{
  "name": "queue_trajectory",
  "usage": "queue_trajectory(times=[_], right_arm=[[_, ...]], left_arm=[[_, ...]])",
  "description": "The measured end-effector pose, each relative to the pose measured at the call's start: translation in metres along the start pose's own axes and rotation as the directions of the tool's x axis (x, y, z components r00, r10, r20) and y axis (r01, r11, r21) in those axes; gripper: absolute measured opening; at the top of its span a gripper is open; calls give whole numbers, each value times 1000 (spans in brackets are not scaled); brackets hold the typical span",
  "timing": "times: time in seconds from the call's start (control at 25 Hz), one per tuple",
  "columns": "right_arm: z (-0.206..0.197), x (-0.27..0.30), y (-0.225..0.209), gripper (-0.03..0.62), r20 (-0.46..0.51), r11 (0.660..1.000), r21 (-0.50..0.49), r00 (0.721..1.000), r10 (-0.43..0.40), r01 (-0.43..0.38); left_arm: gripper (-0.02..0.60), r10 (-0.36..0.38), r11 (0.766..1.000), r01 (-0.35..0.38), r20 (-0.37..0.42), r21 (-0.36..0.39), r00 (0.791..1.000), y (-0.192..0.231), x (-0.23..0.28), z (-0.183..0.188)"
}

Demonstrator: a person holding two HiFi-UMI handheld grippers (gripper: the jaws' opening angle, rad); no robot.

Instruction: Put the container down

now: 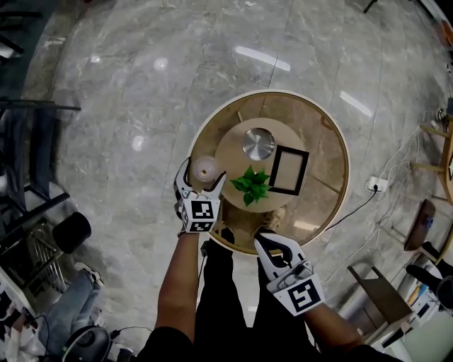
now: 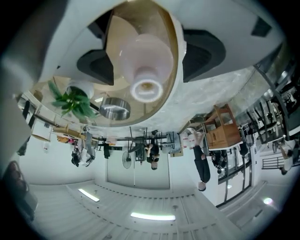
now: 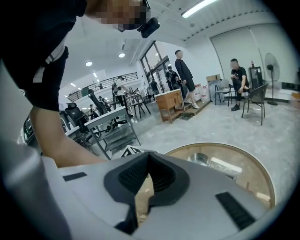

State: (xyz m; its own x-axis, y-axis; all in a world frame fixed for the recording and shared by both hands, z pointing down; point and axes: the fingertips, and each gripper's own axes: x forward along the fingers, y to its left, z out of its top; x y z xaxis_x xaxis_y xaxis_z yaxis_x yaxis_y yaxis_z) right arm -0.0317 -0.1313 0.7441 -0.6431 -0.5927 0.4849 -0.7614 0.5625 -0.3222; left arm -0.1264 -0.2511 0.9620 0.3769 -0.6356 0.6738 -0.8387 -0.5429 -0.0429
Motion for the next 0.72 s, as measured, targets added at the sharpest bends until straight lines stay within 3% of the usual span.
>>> queue_trajectory(times=[0.2,0.32,0.52,0.72], right_arm=[[38,-6,8,0,48,998,-63,999,5,-2],[76,-14,7,0,111,995,-92,994,-14,24],[128,-56,0,0,187,988,-121,980,-72,96],[162,-93,4,0,238,971,-221,970,-41,95]], left_arm=[[432,35,999,-31,131,-39,991,-3,-78,59],[378,61,998,-58,211,-19,976,-4,-131,104],[281,109,994,-111,320,-11,941,-11,-225,179],[143,174,984,-169,406,-49,897,-14,-286,235]])
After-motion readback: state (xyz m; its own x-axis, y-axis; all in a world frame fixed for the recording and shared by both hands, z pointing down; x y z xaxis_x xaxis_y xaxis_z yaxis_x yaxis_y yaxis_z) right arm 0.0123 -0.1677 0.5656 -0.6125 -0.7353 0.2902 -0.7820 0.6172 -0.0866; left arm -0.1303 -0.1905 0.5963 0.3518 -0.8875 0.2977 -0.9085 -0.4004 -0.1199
